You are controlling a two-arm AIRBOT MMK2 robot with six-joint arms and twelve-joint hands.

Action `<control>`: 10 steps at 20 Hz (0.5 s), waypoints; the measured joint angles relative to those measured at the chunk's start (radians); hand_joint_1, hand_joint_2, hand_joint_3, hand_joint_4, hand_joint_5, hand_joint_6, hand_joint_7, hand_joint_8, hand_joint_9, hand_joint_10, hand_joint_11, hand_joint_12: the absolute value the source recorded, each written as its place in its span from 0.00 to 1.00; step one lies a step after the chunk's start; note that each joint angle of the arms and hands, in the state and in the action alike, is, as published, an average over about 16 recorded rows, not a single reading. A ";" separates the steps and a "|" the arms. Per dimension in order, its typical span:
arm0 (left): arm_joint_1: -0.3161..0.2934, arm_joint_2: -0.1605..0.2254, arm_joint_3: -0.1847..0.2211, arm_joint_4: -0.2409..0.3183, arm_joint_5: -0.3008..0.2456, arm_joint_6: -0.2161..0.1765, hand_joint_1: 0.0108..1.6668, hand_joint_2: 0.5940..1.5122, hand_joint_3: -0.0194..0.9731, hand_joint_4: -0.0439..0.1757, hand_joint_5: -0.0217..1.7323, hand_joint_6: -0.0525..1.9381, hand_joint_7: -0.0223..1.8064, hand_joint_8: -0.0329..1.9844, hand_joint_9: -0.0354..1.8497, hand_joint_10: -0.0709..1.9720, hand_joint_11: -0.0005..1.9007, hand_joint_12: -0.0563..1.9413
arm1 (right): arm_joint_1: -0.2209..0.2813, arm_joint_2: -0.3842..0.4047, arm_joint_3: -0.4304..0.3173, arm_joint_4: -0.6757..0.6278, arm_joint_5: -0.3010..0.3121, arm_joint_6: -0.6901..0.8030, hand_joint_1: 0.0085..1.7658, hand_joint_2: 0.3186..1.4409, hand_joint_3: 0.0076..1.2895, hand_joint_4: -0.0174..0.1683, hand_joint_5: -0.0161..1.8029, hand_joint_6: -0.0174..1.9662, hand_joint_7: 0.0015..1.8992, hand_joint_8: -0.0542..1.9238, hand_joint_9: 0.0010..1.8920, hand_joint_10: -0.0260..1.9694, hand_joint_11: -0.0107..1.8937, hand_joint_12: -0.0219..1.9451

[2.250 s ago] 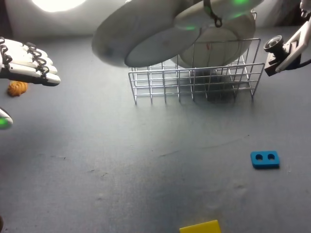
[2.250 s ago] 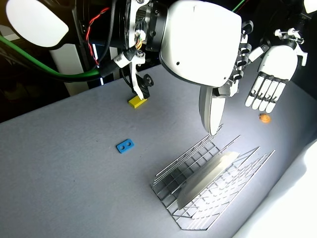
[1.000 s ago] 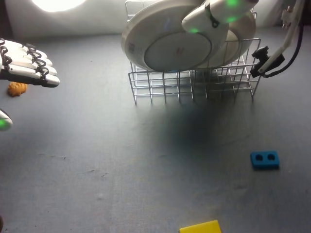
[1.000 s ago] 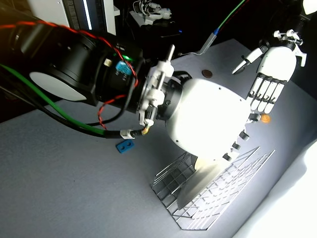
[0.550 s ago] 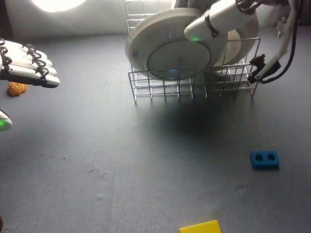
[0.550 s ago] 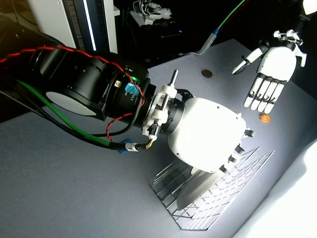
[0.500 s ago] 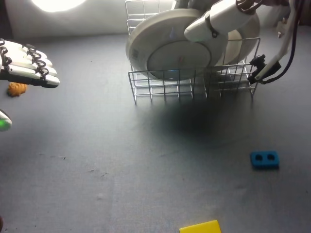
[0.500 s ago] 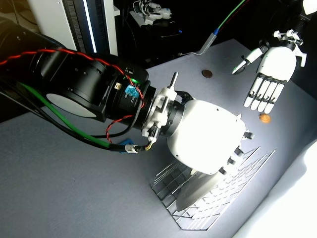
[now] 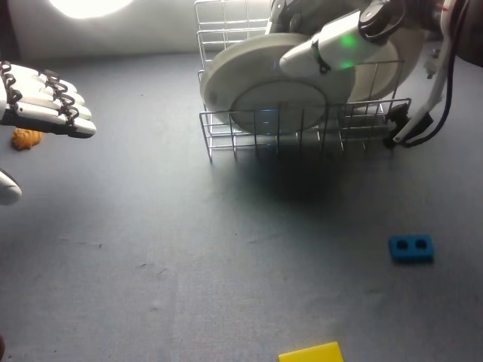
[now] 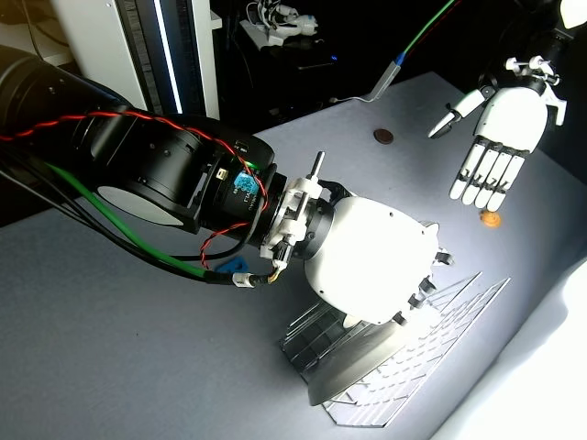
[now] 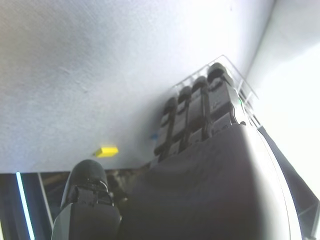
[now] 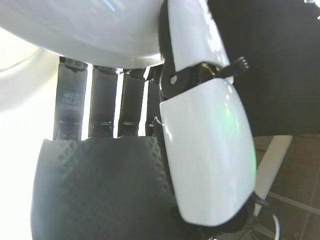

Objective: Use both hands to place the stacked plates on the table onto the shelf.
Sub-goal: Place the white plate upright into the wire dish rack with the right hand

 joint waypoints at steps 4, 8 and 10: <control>0.002 -0.001 0.000 0.000 -0.002 0.000 0.00 0.61 0.04 0.23 0.02 0.03 0.02 0.01 0.03 0.01 0.01 0.03 | -0.006 -0.002 0.000 0.001 0.010 -0.001 0.70 0.64 0.00 0.06 0.46 0.22 0.50 0.19 0.50 0.17 0.36 0.52; 0.004 -0.001 -0.001 0.000 -0.003 0.000 0.00 0.61 0.04 0.23 0.03 0.03 0.02 0.01 0.03 0.01 0.01 0.03 | -0.004 -0.002 0.000 -0.002 0.016 -0.004 0.67 0.66 0.00 0.07 0.45 0.12 0.47 0.09 0.47 0.05 0.30 0.51; 0.005 -0.001 -0.002 0.000 -0.004 0.000 0.00 0.61 0.04 0.22 0.03 0.03 0.02 0.01 0.03 0.01 0.01 0.03 | 0.004 0.000 0.000 -0.013 0.018 -0.006 0.66 0.66 0.00 0.07 0.45 0.06 0.46 0.04 0.46 0.03 0.28 0.51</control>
